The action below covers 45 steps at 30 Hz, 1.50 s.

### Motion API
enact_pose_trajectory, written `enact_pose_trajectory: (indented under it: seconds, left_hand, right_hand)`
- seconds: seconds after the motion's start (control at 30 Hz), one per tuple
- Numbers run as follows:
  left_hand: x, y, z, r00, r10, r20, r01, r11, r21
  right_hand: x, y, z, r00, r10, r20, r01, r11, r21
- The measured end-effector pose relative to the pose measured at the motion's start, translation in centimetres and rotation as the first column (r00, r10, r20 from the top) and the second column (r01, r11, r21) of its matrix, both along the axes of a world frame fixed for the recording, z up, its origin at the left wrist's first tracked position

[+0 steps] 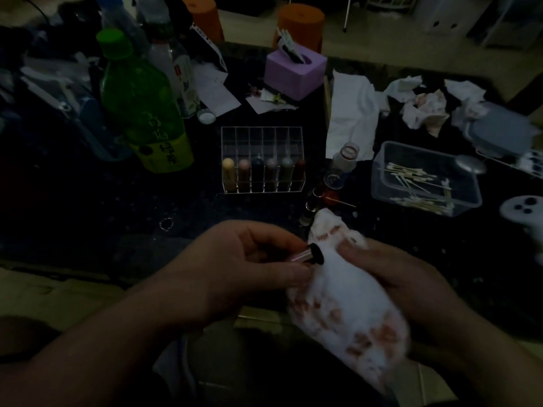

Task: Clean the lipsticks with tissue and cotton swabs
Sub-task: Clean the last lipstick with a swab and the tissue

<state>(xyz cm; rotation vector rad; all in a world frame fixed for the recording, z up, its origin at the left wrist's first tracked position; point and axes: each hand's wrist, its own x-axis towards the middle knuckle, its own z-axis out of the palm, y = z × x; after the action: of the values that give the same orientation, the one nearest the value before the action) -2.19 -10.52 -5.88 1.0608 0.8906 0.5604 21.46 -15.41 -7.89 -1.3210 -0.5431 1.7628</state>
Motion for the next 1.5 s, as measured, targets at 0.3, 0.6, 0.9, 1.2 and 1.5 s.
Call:
enact_pose_trajectory:
  seconds: [0.3, 0.6, 0.9, 1.2, 1.5]
  left_hand:
    - [-1.1, 2.3, -1.8, 0.894, 0.001, -0.448, 0.099, 0.975, 0.201]
    - [0.1, 6.2, -4.7, 0.849, 0.351, -0.396, -0.225, 0.917, 0.330]
    - [1.9, 7.6, -6.6, 0.887, 0.236, -0.398, -0.090, 0.931, 0.353]
    - [3.3, 8.0, -8.5, 0.707, 0.367, -0.604, -0.020, 0.865, 0.501]
    - [3.3, 7.2, -7.3, 0.600, 0.412, -0.686, -0.071, 0.881, 0.467]
  right_hand:
    - [0.1, 2.3, -1.2, 0.682, 0.292, 0.671, -0.372, 0.928, -0.027]
    - [6.2, 6.4, -4.5, 0.139, 0.186, 0.973, -0.383, 0.916, -0.120]
    - [6.3, 7.6, -4.1, -0.083, 0.014, 0.996, -0.389, 0.920, -0.046]
    - [3.3, 9.9, -5.3, -0.006, -0.091, 0.996, -0.502, 0.862, 0.076]
    - [2.7, 11.2, -5.9, 0.035, -0.121, 0.992, -0.496, 0.860, 0.123]
